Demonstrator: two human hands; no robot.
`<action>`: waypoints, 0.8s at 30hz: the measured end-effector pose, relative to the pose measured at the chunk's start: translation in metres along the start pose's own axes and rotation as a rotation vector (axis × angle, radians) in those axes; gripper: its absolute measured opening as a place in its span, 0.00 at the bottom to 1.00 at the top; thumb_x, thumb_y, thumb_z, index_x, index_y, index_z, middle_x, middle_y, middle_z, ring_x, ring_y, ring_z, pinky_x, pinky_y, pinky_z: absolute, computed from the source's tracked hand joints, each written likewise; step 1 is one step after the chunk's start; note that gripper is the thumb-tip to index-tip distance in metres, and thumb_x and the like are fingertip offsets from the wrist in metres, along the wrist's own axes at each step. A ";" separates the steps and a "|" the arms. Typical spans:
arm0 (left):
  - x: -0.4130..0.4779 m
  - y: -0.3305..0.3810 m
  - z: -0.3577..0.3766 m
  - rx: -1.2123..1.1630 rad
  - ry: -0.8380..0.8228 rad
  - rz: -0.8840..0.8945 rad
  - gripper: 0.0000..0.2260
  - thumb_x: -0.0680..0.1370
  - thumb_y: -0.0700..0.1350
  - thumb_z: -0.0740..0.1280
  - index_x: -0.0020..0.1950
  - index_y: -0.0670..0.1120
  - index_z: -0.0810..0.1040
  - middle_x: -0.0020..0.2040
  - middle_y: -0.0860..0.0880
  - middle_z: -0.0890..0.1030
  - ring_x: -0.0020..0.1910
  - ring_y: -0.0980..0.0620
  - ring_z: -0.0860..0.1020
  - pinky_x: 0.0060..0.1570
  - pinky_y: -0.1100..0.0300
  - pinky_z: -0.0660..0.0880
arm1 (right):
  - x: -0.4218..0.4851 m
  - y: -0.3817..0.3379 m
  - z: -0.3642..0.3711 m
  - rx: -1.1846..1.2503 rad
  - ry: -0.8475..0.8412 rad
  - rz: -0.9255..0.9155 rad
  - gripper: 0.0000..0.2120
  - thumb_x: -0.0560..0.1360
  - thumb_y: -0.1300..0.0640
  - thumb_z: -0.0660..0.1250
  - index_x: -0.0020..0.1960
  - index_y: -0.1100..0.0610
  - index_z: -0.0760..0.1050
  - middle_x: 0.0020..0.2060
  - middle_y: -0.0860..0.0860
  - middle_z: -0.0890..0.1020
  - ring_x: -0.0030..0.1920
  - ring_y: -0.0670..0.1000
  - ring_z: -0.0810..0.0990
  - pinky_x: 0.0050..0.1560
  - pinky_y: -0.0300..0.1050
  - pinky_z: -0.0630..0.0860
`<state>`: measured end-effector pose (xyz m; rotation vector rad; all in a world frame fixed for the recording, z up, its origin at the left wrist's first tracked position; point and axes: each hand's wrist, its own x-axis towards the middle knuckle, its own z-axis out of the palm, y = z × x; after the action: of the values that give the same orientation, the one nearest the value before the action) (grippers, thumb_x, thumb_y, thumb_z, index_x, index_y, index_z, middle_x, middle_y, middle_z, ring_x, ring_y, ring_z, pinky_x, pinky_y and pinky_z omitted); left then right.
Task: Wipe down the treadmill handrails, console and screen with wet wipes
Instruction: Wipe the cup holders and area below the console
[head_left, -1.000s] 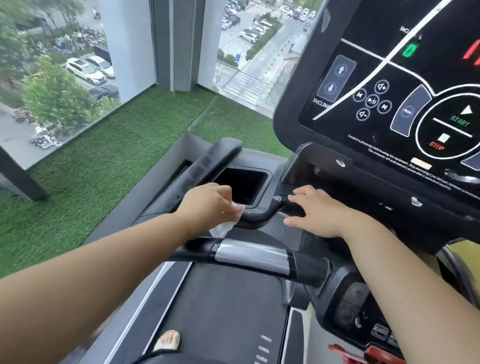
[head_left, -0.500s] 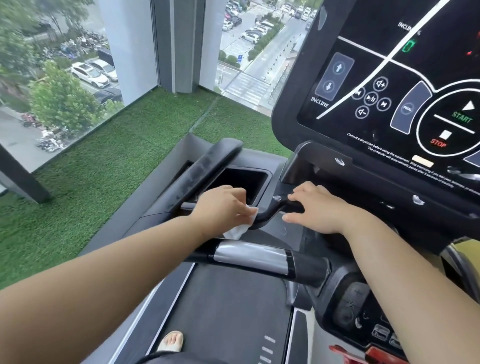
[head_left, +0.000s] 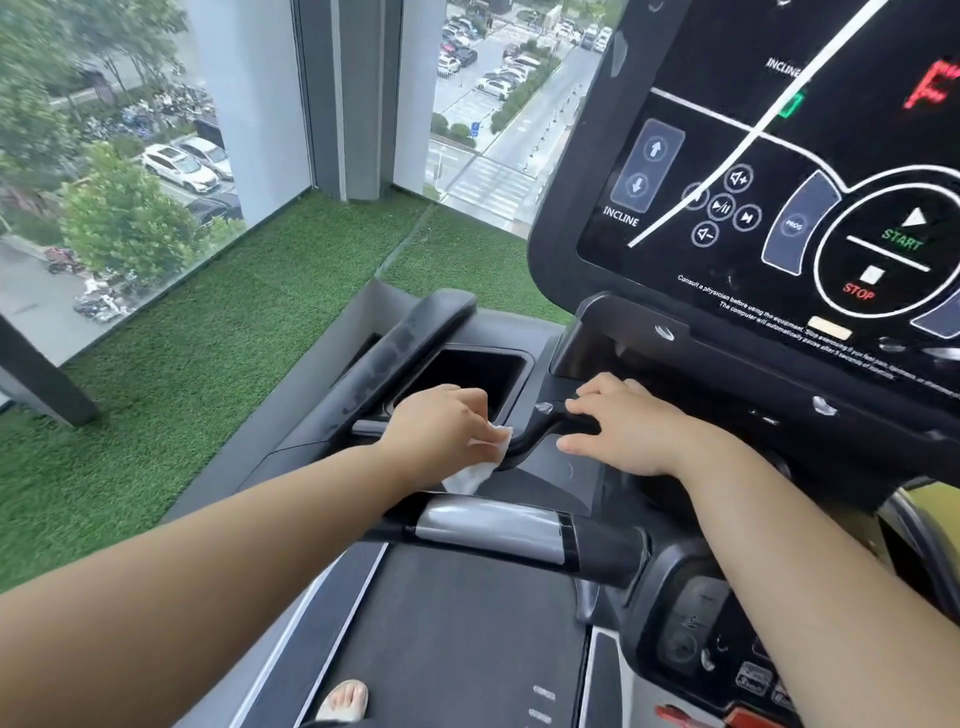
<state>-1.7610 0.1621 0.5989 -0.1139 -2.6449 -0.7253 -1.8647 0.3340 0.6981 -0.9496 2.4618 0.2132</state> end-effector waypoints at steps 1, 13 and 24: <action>-0.001 0.000 0.000 -0.014 -0.001 -0.011 0.14 0.71 0.59 0.61 0.38 0.58 0.85 0.31 0.55 0.75 0.28 0.51 0.74 0.24 0.65 0.68 | 0.000 0.001 0.000 0.003 0.000 -0.001 0.29 0.78 0.40 0.59 0.74 0.51 0.62 0.72 0.45 0.59 0.72 0.50 0.57 0.68 0.48 0.63; 0.016 0.019 0.000 0.075 -0.183 -0.152 0.12 0.76 0.59 0.65 0.50 0.57 0.84 0.41 0.53 0.71 0.42 0.54 0.70 0.29 0.67 0.54 | 0.001 0.006 0.003 0.068 -0.005 -0.004 0.29 0.78 0.41 0.60 0.75 0.51 0.61 0.72 0.44 0.59 0.72 0.48 0.55 0.71 0.49 0.61; 0.030 0.030 0.008 0.120 -0.244 -0.319 0.14 0.77 0.58 0.63 0.52 0.52 0.83 0.44 0.54 0.69 0.40 0.54 0.71 0.32 0.62 0.63 | -0.011 0.019 -0.003 -0.028 -0.088 0.052 0.32 0.79 0.42 0.57 0.78 0.52 0.52 0.78 0.47 0.48 0.76 0.51 0.51 0.74 0.48 0.54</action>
<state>-1.7864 0.1917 0.6188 0.2761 -2.9721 -0.6854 -1.8717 0.3539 0.7057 -0.8693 2.4106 0.3009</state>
